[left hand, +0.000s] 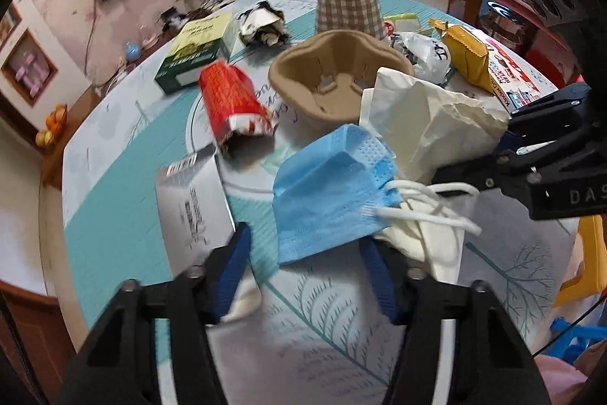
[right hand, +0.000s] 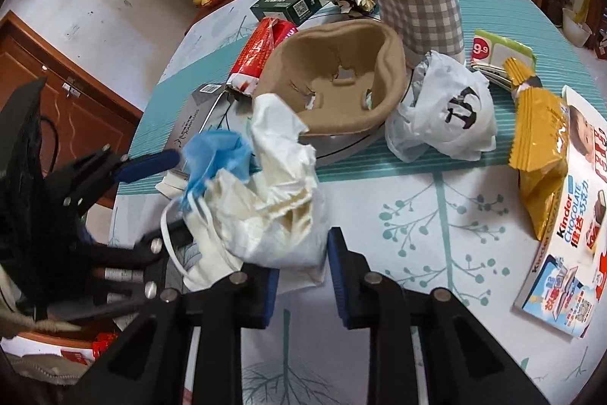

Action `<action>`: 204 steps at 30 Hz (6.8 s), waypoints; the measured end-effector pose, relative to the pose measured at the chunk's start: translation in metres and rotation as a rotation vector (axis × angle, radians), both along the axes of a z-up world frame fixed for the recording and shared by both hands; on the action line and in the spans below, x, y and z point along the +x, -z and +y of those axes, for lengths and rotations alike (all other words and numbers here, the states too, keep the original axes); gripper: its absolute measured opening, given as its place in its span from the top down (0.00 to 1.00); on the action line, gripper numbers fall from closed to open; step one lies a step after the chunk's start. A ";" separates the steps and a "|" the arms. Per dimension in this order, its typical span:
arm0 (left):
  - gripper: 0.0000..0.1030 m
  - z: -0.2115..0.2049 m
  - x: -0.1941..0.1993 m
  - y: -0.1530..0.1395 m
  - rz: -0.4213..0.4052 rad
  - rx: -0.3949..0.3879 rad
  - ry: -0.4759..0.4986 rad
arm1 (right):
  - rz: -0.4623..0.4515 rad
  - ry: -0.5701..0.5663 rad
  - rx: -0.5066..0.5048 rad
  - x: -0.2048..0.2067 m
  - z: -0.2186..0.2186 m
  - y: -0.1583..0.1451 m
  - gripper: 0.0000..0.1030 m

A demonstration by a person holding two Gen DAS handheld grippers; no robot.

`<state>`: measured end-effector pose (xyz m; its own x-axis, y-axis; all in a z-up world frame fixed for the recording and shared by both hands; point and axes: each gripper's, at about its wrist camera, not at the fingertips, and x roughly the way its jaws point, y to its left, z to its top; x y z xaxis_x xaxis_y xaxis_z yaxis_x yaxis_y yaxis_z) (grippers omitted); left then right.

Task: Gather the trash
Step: 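Grasp the blue face mask with the left tool while the right tool grasps the white tissues, then carry the mask and tissues over the black trash bin, then open the left tool while the right tool opens, dropping both into the bin, then move both tools back over the table toward the remaining trash, then reach the right tool toward the Kinder chocolate box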

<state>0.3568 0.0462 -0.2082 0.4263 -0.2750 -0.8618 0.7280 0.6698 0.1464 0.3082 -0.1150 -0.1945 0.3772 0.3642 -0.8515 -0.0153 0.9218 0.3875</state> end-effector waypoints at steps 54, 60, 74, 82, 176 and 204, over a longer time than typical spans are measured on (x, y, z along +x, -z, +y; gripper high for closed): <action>0.98 -0.058 -0.241 -0.083 0.213 -0.307 -0.240 | -0.163 0.162 0.027 -0.271 -0.095 -0.064 0.82; 0.97 -0.083 -0.293 -0.066 0.237 -0.276 -0.233 | -0.146 0.173 0.025 -0.318 -0.107 -0.054 0.82; 0.97 -0.101 -0.336 0.040 0.305 -0.096 -0.190 | 0.018 0.230 0.069 -0.351 -0.098 0.071 0.82; 0.97 -0.098 -0.328 0.142 0.340 -0.025 -0.193 | 0.084 0.251 0.034 -0.340 -0.084 0.172 0.81; 0.33 0.003 -0.233 -0.211 -0.168 -0.366 -0.248 | -0.249 0.375 -0.161 -0.240 -0.082 -0.142 0.47; 0.33 -0.126 -0.076 -0.145 -0.011 -0.200 -0.453 | 0.101 0.339 -0.234 -0.021 -0.156 0.007 0.09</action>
